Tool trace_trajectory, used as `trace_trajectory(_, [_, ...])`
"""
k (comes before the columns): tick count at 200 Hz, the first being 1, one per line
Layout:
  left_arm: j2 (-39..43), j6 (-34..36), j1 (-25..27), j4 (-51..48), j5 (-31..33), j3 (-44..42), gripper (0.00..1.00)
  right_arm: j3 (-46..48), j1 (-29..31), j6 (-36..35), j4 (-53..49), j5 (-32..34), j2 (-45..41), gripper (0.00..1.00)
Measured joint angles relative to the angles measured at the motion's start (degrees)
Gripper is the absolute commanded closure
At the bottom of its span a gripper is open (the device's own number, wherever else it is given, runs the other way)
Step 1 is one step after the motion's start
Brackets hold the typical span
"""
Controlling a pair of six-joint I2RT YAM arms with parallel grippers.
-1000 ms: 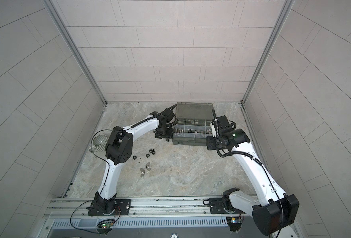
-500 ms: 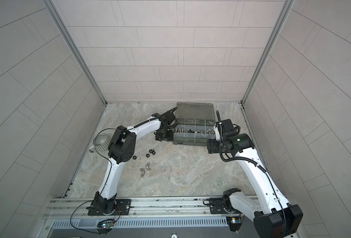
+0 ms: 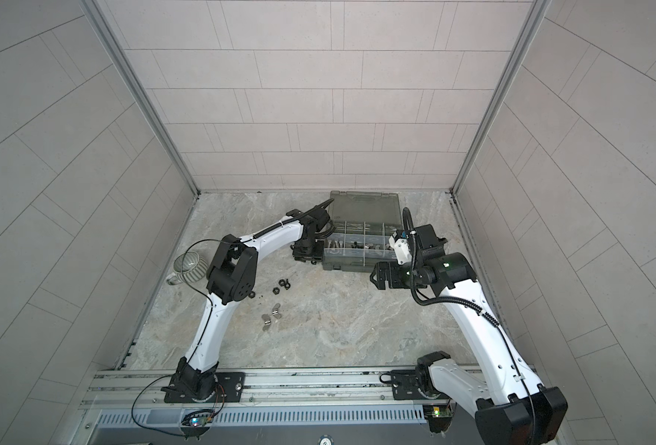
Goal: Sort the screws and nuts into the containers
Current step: 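Lower and close the left gripper on the black wing nut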
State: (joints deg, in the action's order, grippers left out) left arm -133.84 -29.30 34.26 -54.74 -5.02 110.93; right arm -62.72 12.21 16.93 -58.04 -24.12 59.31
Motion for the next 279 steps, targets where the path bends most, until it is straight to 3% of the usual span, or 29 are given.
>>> trace_trajectory(148, [-1.05,-0.04,1.29,-3.48,1.49,1.64,0.52,0.31,0.0,0.26,1.22,-4.13,0.09,0.01])
trace_trajectory(279, [-2.51,1.11,0.94,-4.7,0.98,4.17,0.66,0.76,0.0,1.4,1.73,-4.0,0.37,0.01])
